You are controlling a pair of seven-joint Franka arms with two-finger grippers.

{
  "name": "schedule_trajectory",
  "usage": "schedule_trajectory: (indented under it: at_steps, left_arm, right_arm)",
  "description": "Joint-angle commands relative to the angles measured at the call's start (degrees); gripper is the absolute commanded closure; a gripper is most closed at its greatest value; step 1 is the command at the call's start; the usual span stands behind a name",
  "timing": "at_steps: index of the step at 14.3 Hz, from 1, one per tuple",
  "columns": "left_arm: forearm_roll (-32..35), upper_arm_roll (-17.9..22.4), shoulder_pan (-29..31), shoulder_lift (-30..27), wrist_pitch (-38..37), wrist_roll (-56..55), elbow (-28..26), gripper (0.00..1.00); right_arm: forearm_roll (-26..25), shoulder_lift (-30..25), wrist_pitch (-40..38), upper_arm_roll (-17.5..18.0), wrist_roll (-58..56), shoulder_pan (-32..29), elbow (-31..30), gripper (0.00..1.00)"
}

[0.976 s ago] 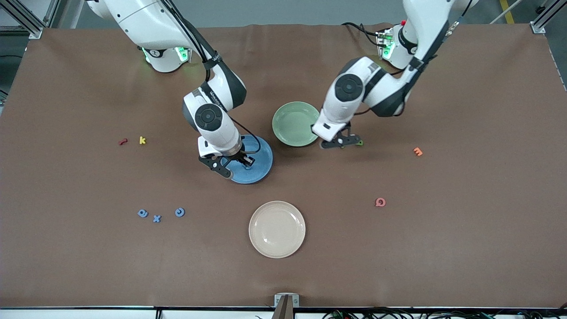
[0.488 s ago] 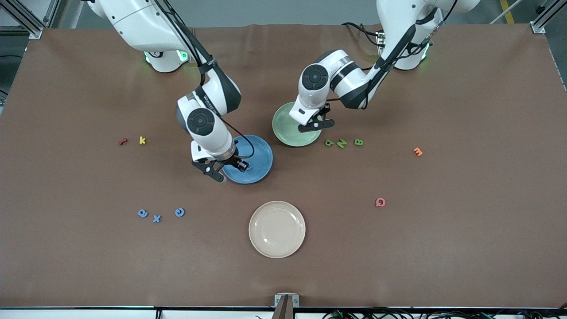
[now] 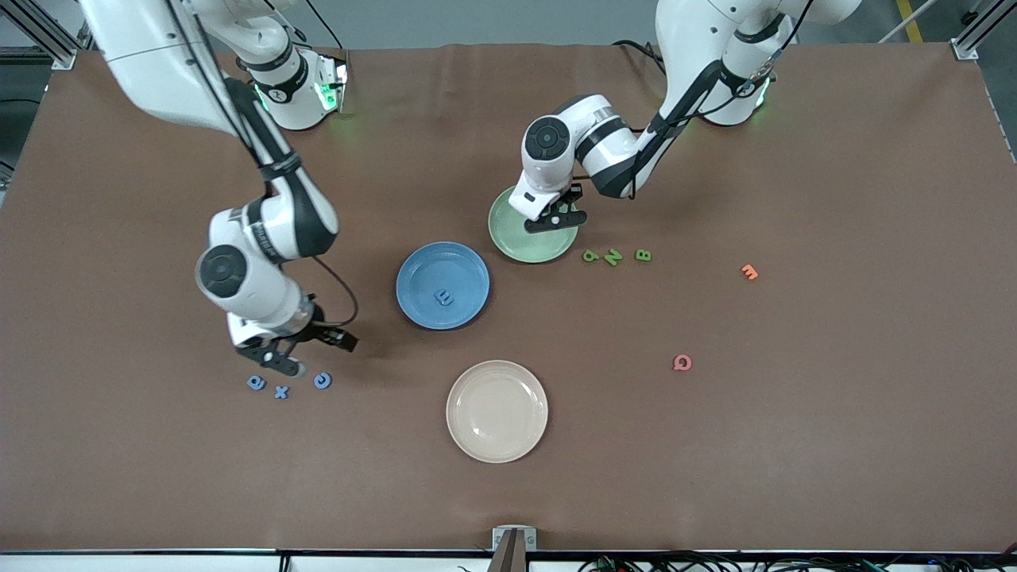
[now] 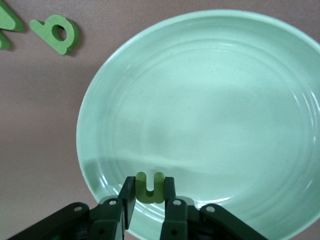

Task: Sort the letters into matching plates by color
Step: 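Move the right gripper to the blue c while the left gripper reaches B, then grasp the blue c with the right gripper while the left gripper grasps B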

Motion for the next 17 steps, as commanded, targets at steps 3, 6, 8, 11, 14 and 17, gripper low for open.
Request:
schedule_trajectory:
  at_steps: [3, 6, 8, 11, 14, 17]
  left_arm:
    - [1.37, 0.19, 0.72, -0.74, 0.46, -0.93, 0.83, 0.09]
    - [1.46, 0.10, 3.88, -3.11, -0.41, 0.29, 0.31, 0.06]
    - [1.46, 0.01, 6.52, -4.87, -0.50, 3.53, 0.13, 0.06]
    - [1.46, -0.17, 11.61, -7.60, -0.77, 9.43, -0.83, 0.06]
    - [1.46, -0.17, 15.65, -9.53, -0.59, 14.52, -3.55, 0.06]
    - [1.55, -0.08, 17.77, -10.32, -0.15, 18.13, -6.36, 0.06]
  right_arm:
    - [-4.15, 3.02, -1.07, 0.42, -11.05, -6.50, 3.11, 0.04]
    - [-10.21, 6.27, -1.07, 0.42, -12.21, -9.14, 6.10, 0.05]
    - [-11.81, 8.03, -0.98, 0.42, -12.38, -10.38, 7.77, 0.05]
    - [-11.81, 10.05, -0.90, 0.42, -14.84, -11.52, 9.97, 0.05]
    - [-11.81, 11.37, -0.89, 0.42, -16.77, -12.31, 11.38, 0.06]
    - [-11.90, 13.04, -0.72, 0.42, -16.86, -12.31, 13.05, 0.08]
